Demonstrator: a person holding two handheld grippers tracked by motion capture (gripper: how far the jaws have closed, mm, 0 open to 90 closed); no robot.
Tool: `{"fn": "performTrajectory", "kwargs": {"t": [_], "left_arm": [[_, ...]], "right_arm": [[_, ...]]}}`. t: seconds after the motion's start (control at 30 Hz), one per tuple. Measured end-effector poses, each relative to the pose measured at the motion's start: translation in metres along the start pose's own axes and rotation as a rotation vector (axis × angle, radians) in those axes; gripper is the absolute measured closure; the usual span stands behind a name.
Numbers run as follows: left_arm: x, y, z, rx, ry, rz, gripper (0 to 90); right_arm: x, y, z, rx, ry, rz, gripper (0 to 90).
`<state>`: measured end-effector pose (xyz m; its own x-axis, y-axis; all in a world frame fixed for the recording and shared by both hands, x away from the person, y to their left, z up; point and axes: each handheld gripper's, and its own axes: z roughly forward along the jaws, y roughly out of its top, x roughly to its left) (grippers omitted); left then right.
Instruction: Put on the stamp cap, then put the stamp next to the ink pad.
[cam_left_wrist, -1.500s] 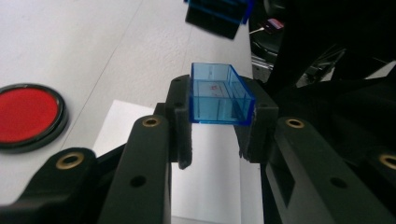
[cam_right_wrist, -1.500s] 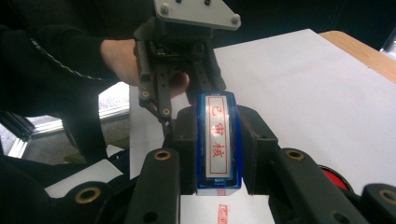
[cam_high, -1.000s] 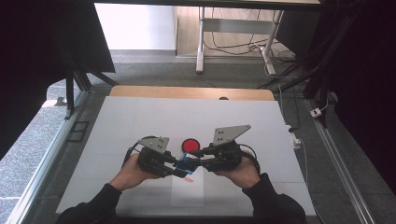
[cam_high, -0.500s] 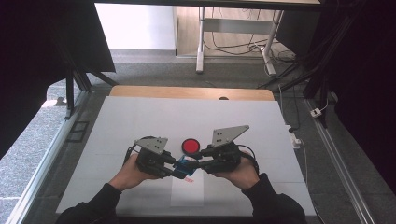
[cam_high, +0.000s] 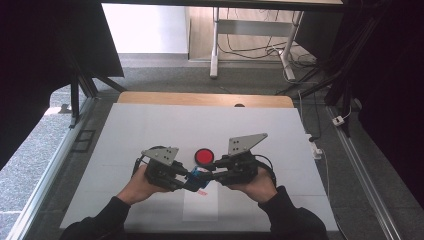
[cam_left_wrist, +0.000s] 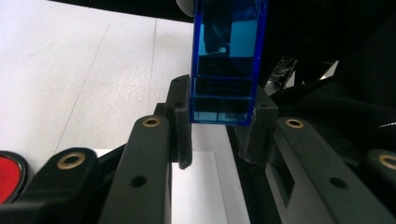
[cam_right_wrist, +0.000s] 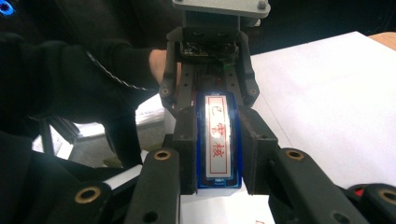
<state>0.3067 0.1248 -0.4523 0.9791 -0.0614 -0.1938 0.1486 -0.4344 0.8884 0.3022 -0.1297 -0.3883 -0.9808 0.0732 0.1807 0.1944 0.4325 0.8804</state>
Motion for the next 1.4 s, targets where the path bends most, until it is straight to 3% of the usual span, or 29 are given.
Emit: {"fn": "performTrajectory", "kwargs": {"t": [0.2,0.73,1.2,1.4], "left_arm": [[-0.001,0.000,0.001,0.022,0.031,-0.006,65.9],[-0.009,-0.002,-0.004,0.037,0.145,-0.052,39.8],[-0.020,-0.007,-0.016,0.066,0.316,-0.128,18.3],[-0.025,-0.011,-0.021,0.066,0.354,-0.164,11.9]], "right_arm": [[0.003,0.001,0.002,0.032,-0.026,-0.019,71.1],[0.005,0.001,0.002,0.047,-0.072,-0.044,71.1],[0.005,0.000,0.000,0.043,-0.091,-0.047,71.0],[0.005,0.000,-0.003,0.041,-0.110,-0.046,71.0]]}}
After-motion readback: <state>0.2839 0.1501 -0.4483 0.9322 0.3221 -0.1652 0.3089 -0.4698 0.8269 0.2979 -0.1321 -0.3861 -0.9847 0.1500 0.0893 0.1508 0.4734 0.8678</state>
